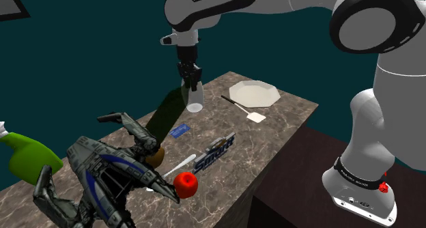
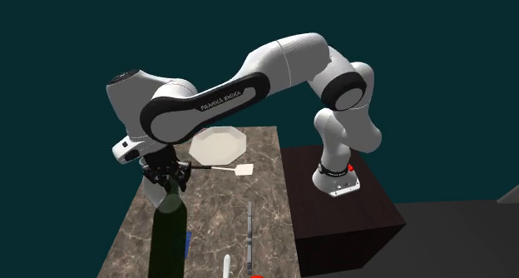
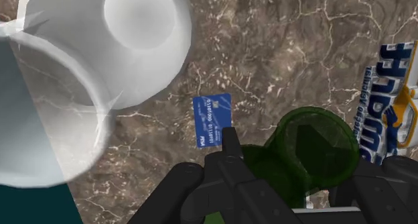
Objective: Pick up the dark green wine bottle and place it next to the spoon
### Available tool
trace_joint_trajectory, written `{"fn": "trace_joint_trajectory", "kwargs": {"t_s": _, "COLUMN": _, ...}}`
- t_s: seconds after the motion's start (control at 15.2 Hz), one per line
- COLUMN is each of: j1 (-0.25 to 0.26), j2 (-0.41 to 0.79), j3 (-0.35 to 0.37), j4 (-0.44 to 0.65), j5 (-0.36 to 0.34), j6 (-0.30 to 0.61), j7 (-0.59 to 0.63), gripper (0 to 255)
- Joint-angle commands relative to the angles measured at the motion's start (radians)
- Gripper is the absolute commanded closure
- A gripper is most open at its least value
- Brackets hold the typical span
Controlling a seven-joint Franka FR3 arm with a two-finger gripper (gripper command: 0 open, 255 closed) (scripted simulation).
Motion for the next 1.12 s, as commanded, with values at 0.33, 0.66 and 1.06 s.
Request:
{"fn": "trace_joint_trajectory", "kwargs": {"t_s": 0.33, "j1": 0.008, "j2": 0.019, "j3": 0.01, "j4": -0.07, "j5": 0.018, "j6": 0.082, "j7": -0.019, "gripper": 255}}
{"fn": "trace_joint_trajectory", "kwargs": {"t_s": 0.66, "j1": 0.008, "j2": 0.035, "j3": 0.016, "j4": -0.115, "j5": 0.032, "j6": 0.139, "j7": -0.035, "gripper": 255}}
{"fn": "trace_joint_trajectory", "kwargs": {"t_s": 1.06, "j1": 0.007, "j2": 0.062, "j3": 0.024, "j4": -0.16, "j5": 0.054, "j6": 0.204, "j7": -0.057, "gripper": 255}}
